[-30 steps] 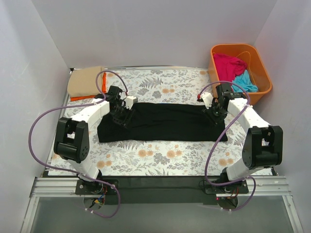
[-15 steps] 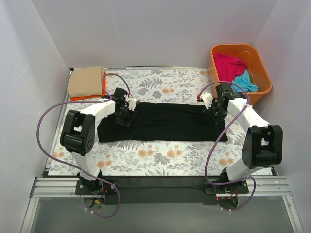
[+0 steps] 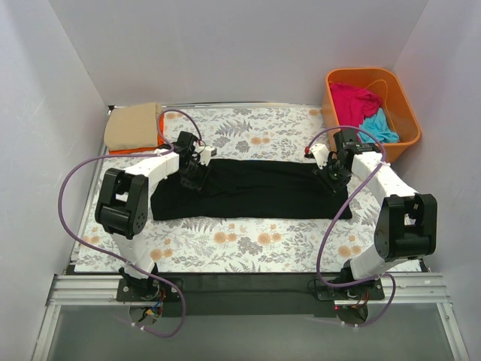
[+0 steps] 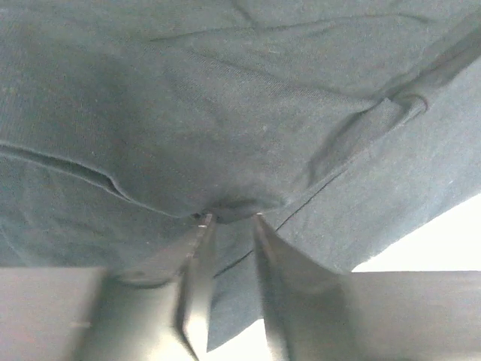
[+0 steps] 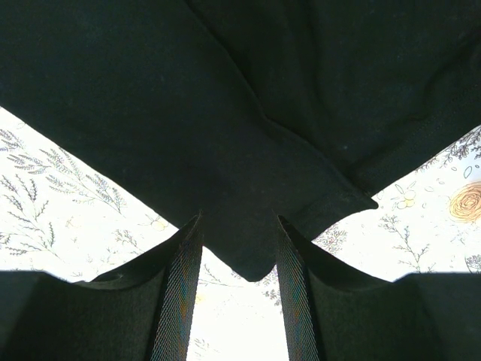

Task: Fold and stack the t-shirts
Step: Fold the tshirt

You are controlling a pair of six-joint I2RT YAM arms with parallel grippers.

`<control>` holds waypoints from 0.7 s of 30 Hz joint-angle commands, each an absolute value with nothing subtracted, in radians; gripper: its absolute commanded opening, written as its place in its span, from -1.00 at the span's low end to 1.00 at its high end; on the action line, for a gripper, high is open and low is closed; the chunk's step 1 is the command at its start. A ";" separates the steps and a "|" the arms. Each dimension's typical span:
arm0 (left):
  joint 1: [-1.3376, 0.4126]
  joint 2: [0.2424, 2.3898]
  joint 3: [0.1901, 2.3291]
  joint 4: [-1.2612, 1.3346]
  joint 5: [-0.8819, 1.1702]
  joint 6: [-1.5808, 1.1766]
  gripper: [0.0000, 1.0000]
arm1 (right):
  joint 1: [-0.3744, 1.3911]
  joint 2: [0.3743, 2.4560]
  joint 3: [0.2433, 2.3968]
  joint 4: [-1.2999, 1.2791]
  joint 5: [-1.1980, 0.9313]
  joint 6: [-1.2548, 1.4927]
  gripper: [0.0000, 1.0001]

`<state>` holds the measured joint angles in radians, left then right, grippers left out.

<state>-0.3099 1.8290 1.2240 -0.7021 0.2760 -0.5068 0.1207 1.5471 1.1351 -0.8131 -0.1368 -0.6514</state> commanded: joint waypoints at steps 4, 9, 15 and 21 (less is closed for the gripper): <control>-0.313 1.845 1.255 -0.684 0.268 -0.508 -1.00 | 0.123 1.560 1.135 -0.821 -0.156 -0.663 -0.17; -0.316 1.829 1.314 -0.704 0.310 -0.503 -1.00 | 0.123 1.559 1.134 -0.821 -0.160 -0.667 -0.19; -0.342 1.903 1.538 -0.729 0.341 -0.506 -1.00 | 0.121 1.559 1.126 -0.818 -0.160 -0.670 -0.20; -0.356 2.068 1.705 -0.709 0.357 -0.517 -1.00 | 0.121 1.554 1.127 -0.821 -0.153 -0.670 -0.19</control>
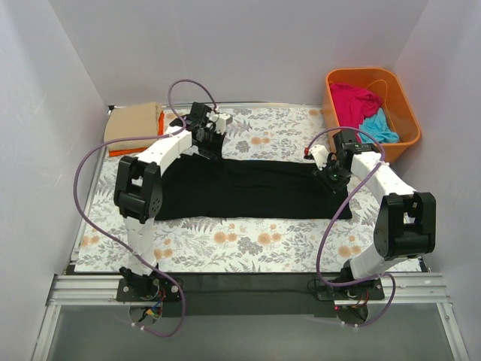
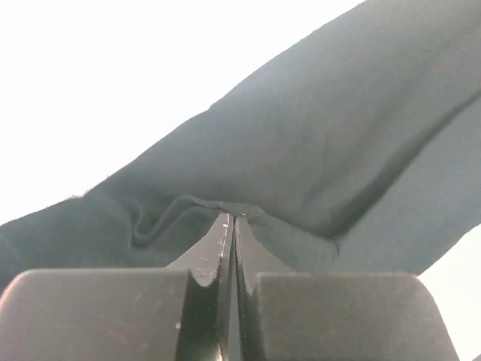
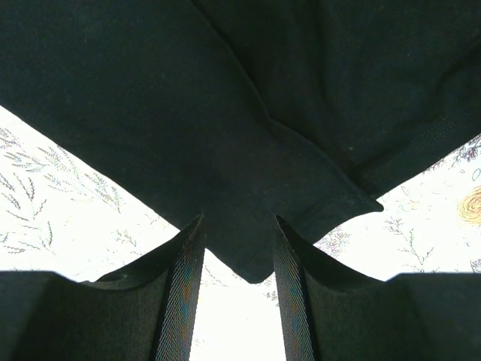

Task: Fold and stack the t-shirts
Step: Fold the tshirt

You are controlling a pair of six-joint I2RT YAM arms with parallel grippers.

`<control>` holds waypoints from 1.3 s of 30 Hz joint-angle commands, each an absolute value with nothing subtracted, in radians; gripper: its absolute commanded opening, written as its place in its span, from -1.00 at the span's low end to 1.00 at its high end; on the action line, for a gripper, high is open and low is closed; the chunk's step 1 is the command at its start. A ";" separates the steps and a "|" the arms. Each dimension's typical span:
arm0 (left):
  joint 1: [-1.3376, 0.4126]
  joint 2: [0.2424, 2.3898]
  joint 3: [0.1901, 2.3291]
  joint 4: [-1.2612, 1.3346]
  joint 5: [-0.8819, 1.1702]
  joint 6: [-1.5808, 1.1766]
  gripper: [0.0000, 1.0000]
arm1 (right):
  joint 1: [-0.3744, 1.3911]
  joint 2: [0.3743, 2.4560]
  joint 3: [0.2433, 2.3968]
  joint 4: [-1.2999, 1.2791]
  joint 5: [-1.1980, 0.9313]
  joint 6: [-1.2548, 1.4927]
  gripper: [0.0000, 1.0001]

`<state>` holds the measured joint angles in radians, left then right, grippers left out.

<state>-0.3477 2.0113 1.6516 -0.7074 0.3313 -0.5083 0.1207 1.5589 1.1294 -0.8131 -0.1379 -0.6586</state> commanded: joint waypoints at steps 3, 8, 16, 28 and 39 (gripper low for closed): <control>-0.357 2.124 1.753 -0.721 0.376 -0.537 -0.48 | 0.123 1.545 1.123 -0.824 -0.155 -0.673 -0.16; -0.356 2.048 1.740 -0.729 0.371 -0.555 0.02 | 0.124 1.551 1.130 -0.827 -0.163 -0.692 -0.14; -0.333 1.783 1.471 -0.802 0.243 -0.542 -0.10 | 0.181 1.650 1.137 -0.807 -0.075 -0.707 -0.17; -0.270 1.919 1.465 -0.822 0.193 -0.600 -0.29 | 0.328 1.772 1.049 -0.795 0.101 -0.729 -0.23; -0.268 2.351 1.978 -0.811 0.231 -0.568 -0.30 | 0.580 1.773 1.046 -0.968 -0.122 -0.724 -0.25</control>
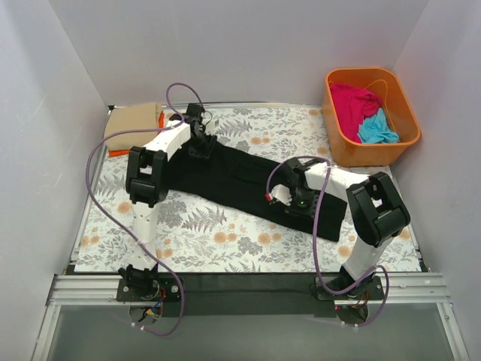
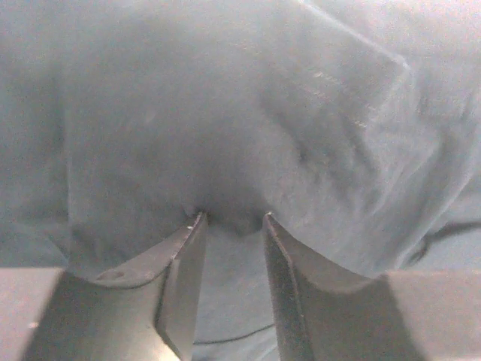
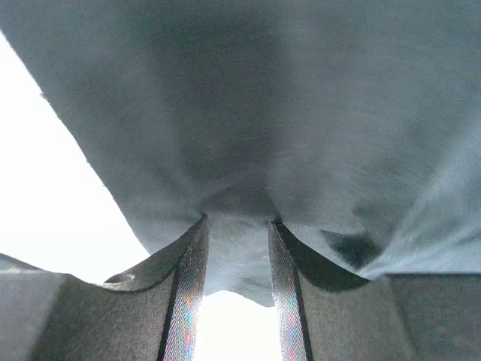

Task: Fold and stack the t-shirts
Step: Fold the tshirt

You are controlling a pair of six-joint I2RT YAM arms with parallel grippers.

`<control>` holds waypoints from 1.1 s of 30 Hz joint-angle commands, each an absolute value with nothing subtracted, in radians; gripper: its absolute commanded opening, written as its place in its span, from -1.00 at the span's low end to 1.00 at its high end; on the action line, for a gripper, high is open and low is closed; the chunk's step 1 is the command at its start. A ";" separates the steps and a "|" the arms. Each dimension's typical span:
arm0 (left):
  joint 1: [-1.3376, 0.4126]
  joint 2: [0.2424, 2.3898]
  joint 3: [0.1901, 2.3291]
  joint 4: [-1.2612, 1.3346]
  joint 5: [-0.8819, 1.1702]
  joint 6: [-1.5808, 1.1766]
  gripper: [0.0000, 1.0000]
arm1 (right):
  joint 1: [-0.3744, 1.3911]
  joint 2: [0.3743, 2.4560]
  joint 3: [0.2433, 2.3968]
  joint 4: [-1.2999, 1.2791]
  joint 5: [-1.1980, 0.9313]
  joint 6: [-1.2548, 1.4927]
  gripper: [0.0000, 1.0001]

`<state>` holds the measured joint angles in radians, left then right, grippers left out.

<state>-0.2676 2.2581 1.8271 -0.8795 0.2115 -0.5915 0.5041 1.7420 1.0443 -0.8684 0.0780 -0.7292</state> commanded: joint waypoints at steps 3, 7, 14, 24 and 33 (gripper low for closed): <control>-0.271 2.518 2.302 -0.854 0.339 -0.558 -0.16 | 0.682 1.801 1.124 -1.002 -0.234 -0.726 -0.25; -0.291 2.570 2.453 -0.813 0.393 -0.589 0.02 | 0.724 1.850 1.299 -1.043 -0.377 -0.677 -0.21; -0.291 2.212 2.094 -0.647 0.331 -0.660 0.04 | 0.479 1.723 1.353 -1.068 -0.298 -0.724 -0.15; -0.293 2.161 1.875 -0.729 0.232 -0.715 -0.16 | 0.368 1.847 1.298 -0.968 -0.103 -0.825 -0.40; -0.291 2.275 1.887 -0.744 0.245 -0.729 -0.27 | 0.411 1.924 1.240 -0.974 -0.101 -0.836 -0.60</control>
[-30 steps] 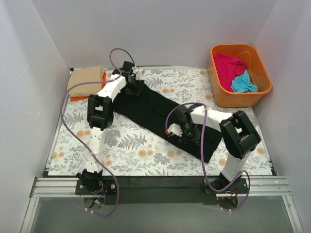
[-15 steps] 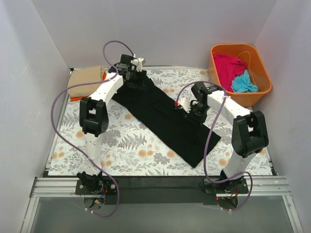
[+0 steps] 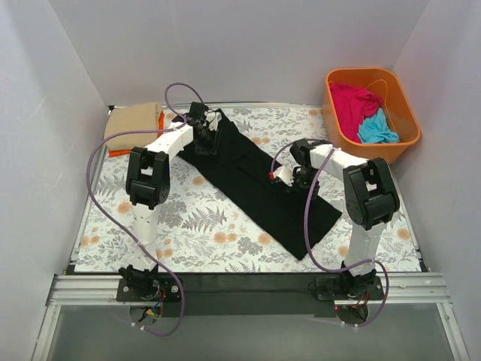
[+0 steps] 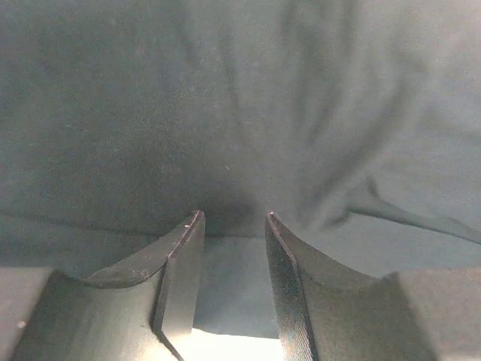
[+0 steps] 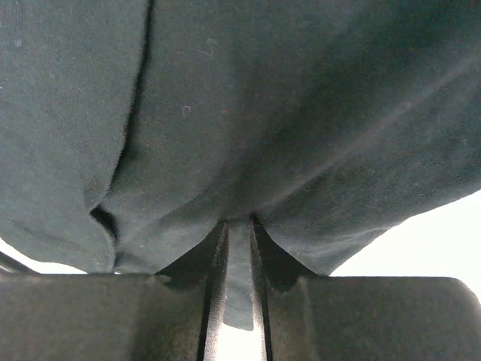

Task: Fold and stack the t-shirts
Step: Fold the tshirt

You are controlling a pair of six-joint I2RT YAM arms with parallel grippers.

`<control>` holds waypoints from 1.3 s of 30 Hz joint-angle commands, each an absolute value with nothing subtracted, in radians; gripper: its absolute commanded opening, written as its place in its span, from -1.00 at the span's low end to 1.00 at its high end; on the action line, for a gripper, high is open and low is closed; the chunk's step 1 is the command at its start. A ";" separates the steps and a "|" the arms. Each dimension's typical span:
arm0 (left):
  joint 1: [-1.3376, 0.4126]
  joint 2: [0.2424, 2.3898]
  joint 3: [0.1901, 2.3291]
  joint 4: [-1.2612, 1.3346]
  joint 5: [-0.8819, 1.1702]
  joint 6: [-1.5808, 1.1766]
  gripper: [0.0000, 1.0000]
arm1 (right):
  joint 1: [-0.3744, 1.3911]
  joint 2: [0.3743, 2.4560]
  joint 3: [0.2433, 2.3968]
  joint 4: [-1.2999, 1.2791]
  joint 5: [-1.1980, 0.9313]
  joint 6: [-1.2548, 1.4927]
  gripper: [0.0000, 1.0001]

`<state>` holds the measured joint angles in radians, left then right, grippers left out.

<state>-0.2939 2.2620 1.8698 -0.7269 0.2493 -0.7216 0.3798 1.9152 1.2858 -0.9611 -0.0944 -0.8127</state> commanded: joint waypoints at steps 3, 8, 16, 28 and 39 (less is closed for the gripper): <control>-0.291 2.344 1.919 -0.759 0.265 -0.721 -0.28 | 0.477 1.956 1.256 -1.037 -0.130 -0.839 -0.65; -0.291 2.469 2.105 -0.814 0.347 -0.700 -0.30 | 0.609 2.011 1.305 -1.100 -0.218 -0.827 -0.65; -0.310 2.599 2.305 -0.795 0.446 -0.660 -0.12 | 0.742 2.170 1.509 -1.140 -0.339 -0.767 -0.63; -0.308 2.651 2.421 -0.604 0.404 -0.632 0.20 | 0.788 2.338 1.835 -1.143 -0.396 -0.655 -0.58; -0.302 2.274 2.152 -0.617 0.422 -0.718 0.13 | 0.729 1.898 1.514 -1.072 -0.439 -0.630 -0.34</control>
